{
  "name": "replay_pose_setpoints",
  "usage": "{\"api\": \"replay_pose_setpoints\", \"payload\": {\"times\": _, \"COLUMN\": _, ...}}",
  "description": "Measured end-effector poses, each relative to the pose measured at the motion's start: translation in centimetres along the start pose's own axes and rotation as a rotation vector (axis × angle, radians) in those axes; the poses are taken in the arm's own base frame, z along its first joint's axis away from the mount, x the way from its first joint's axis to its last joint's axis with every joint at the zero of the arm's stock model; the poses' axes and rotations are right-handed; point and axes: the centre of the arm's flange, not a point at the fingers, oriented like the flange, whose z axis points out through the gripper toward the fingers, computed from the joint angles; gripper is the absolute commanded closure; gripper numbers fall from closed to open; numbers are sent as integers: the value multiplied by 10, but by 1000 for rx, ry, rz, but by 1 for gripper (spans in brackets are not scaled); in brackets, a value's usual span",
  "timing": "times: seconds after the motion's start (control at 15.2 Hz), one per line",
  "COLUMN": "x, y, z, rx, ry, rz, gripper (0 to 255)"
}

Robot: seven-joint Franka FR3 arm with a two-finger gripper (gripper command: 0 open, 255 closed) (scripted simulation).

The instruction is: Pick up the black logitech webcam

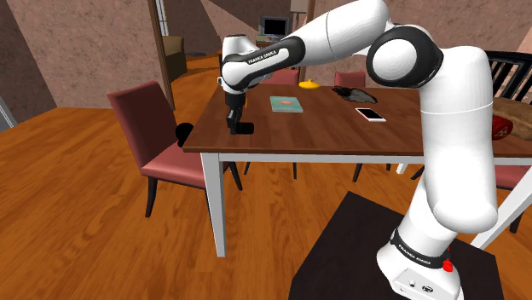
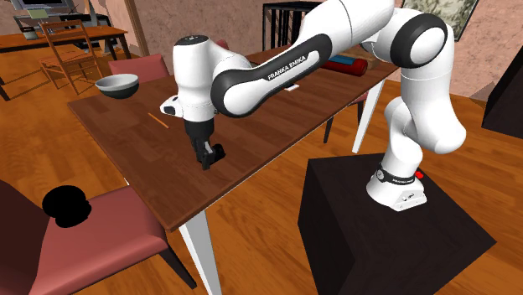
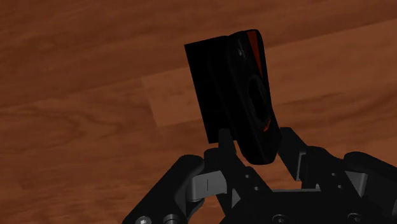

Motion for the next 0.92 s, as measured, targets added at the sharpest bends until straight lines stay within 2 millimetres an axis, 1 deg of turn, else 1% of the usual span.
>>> {"api": "replay_pose_setpoints", "payload": {"times": 0.26, "x": 0, "y": 0, "z": -2, "rx": 0, "ry": -1, "rz": 0, "gripper": 255}}
{"api": "replay_pose_setpoints", "payload": {"times": 0.92, "x": 2, "y": 5, "z": -51, "rx": 0, "ry": -1, "rz": 1, "gripper": 255}}
